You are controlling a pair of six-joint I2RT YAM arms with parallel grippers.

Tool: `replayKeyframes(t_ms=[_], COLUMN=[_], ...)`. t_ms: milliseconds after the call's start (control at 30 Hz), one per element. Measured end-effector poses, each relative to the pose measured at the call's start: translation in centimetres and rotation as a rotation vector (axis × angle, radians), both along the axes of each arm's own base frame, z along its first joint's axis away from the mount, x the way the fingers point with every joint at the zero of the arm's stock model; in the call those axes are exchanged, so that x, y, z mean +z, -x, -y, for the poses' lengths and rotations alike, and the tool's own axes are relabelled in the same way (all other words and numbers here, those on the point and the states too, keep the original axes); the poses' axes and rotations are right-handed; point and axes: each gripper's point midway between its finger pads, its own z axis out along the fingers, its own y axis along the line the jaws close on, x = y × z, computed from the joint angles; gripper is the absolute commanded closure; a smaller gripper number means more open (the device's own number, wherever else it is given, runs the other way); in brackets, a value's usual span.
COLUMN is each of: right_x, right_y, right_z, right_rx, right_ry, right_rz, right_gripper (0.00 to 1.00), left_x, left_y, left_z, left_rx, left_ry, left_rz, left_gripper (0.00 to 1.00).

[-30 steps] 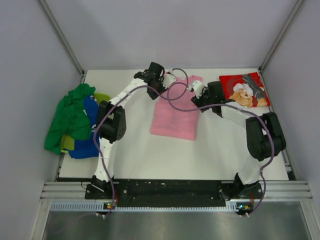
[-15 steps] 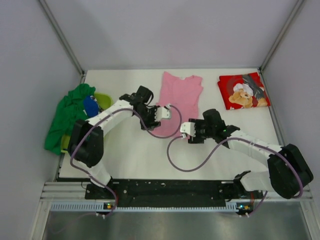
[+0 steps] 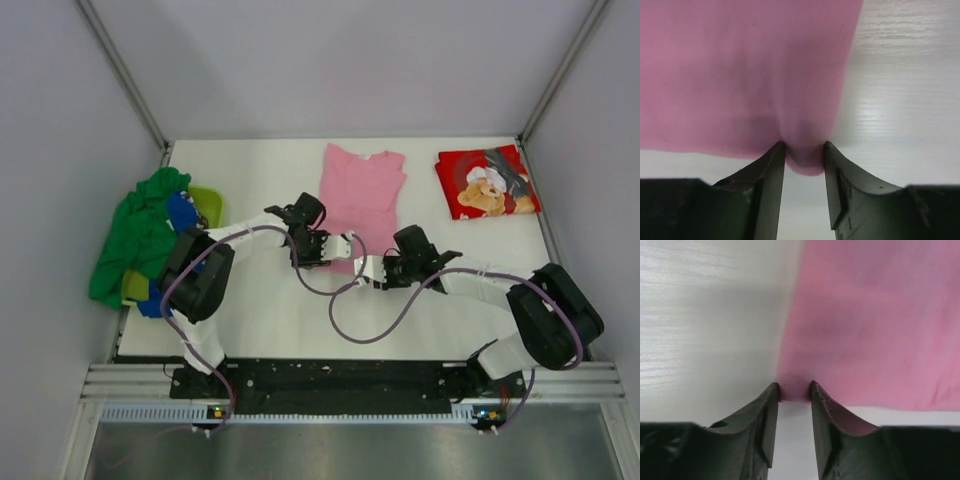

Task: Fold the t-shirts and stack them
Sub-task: Grab one side of the 2/3 rectangular tshirt with both arms, then fold the long partially folded tshirt into a neat square

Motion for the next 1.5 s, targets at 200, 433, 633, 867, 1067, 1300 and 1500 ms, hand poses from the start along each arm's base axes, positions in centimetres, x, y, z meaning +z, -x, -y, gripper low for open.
replayKeyframes(t_ms=[200, 433, 633, 867, 1067, 1300, 1500], right_x=[-0.2, 1.4, 6.5, 11.9, 14.0, 15.8, 14.2], right_y=[-0.1, 2.1, 8.9, 16.7, 16.7, 10.2, 4.7], right_z=[0.0, -0.4, -1.7, -2.3, -2.0, -0.3, 0.8], right_rx=[-0.008, 0.006, 0.121, 0.266, 0.219, -0.052, -0.245], right_ry=[0.004, 0.021, -0.034, -0.122, -0.136, -0.209, -0.223], right_rz=[-0.003, -0.031, -0.037, -0.098, -0.107, -0.108, -0.158], right_gripper=[1.0, 1.0, 1.0, 1.0, 1.0, 1.0, 1.0], left_x=[0.1, 1.3, 5.7, 10.3, 13.9, 17.4, 17.6], left_y=[-0.4, 2.0, 7.9, 17.2, 18.2, 10.5, 2.1], left_z=[0.1, -0.8, -2.3, -4.4, -4.5, -2.6, -0.9], left_rx=[0.016, 0.029, -0.003, -0.1, -0.04, 0.174, 0.313], left_ry=[-0.01, -0.015, 0.014, 0.045, 0.117, 0.149, 0.153], left_rz=[0.005, -0.056, -0.126, -0.238, -0.204, -0.059, -0.033], left_gripper=[1.0, 1.0, 1.0, 1.0, 1.0, 1.0, 1.0])
